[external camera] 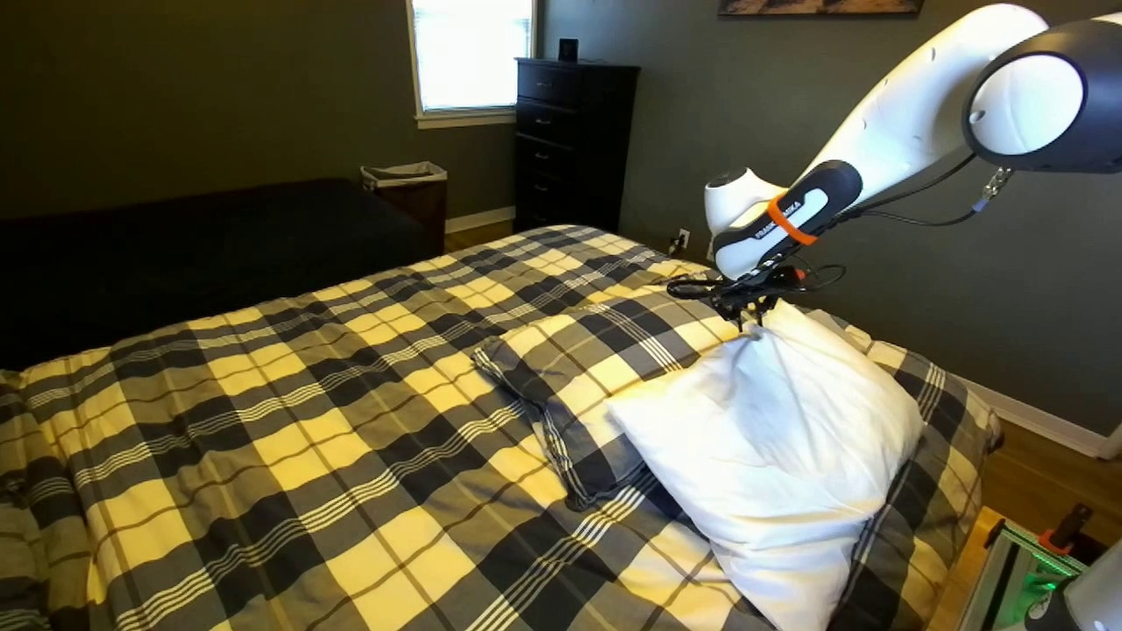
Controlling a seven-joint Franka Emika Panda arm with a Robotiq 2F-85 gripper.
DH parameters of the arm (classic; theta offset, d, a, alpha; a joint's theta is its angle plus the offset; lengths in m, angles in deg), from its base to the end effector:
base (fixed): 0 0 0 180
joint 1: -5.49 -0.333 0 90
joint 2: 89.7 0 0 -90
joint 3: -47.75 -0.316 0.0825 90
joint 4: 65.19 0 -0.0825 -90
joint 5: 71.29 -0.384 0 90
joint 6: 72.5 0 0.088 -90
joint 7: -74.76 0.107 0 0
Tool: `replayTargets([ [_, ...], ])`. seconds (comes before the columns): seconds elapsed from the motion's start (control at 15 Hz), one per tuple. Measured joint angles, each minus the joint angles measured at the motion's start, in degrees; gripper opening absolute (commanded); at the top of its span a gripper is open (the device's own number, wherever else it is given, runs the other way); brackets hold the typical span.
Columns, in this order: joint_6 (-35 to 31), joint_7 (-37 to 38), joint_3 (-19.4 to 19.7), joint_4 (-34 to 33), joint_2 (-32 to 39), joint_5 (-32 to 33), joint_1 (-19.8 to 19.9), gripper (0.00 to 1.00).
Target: Move the white pillow forward, then put the checked pillow on the white pillow
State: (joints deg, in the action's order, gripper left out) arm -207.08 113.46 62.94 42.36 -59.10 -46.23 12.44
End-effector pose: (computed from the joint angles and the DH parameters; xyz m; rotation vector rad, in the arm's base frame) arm 0.5880 -0.2362 0.2321 2.5332 -0.9382 0.0057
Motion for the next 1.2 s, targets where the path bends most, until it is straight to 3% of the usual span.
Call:
replayTargets([
  [0.27,-10.38,-5.21,-2.0,3.26,-2.2,-3.9,-0.66,1.0],
  [0.53,-14.16,-10.27,-4.71,6.66,-4.75,-9.04,-3.03,1.0],
  [1.2,-14.79,-11.56,-6.07,5.59,-1.85,-8.32,-15.07,1.0],
])
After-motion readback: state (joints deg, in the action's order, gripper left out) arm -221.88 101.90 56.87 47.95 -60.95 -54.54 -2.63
